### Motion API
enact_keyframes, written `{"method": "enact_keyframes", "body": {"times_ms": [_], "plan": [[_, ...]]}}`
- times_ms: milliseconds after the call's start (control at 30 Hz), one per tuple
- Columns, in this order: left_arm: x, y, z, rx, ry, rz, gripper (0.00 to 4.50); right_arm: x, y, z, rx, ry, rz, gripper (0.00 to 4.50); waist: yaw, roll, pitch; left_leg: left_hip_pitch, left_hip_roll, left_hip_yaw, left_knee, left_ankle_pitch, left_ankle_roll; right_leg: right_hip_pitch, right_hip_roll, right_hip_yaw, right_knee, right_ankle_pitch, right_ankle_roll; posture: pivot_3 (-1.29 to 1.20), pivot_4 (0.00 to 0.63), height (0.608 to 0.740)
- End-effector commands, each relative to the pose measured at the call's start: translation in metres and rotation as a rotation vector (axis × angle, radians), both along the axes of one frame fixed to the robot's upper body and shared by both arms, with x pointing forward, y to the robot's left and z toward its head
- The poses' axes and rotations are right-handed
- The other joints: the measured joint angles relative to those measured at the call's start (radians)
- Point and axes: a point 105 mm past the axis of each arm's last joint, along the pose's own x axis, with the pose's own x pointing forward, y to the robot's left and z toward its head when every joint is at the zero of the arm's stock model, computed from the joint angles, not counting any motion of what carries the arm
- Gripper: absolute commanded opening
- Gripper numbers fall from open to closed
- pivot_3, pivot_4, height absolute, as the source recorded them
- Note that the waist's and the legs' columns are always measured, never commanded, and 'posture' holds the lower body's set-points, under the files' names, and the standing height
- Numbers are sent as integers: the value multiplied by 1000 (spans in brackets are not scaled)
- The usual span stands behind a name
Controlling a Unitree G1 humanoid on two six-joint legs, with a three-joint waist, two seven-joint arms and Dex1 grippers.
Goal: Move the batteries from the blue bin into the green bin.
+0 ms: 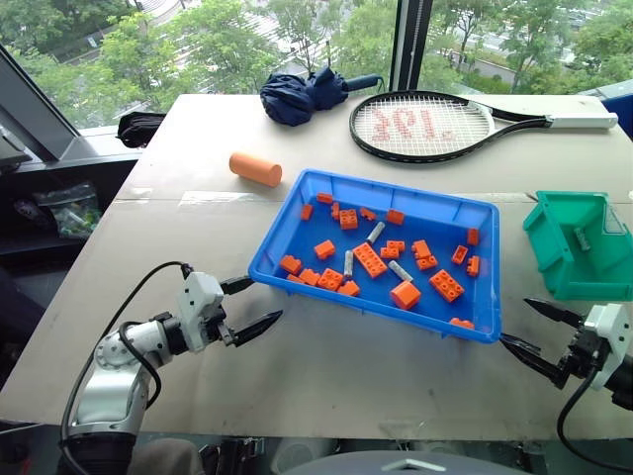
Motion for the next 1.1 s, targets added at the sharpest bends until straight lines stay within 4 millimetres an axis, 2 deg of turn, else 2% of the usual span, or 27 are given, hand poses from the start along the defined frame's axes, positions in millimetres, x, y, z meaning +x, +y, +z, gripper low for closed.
{"method": "enact_keyframes", "body": {"times_ms": [33, 533, 800, 1000, 1100], "plan": [[-2, -4, 9, -9, -35, -24, 4500, 2, 0, 7, -15, -28, 20, 4471, 0, 0, 0, 0, 0, 0, 0, 0, 0, 0, 0, 0, 0, 0, 0, 0, 150, 740], [-1, -5, 10, -32, -39, -32, 4500, 6, -8, 15, -24, -51, -18, 4471, 0, 0, 0, 0, 0, 0, 0, 0, 0, 0, 0, 0, 0, 0, 0, 0, 150, 740], [-6, 0, 12, -29, -29, -38, 4500, -2, -15, 17, -32, -44, -28, 4471, 0, 0, 0, 0, 0, 0, 0, 0, 0, 0, 0, 0, 0, 0, 0, 0, 150, 740], [-18, 12, 31, -80, 18, -101, 4500, -13, -18, 44, -48, -85, -15, 4471, -1, 0, 1, -1, 0, 0, -1, 0, 0, -1, 0, 0, 0, 0, 0, 0, 150, 740], [-23, 4, 60, -120, 38, -224, 4500, -9, -8, 66, -61, -95, 40, 4471, -1, 0, 2, -1, 1, 0, -1, 0, 0, -1, 0, 0, -1, 0, 0, 0, 150, 740]]}}
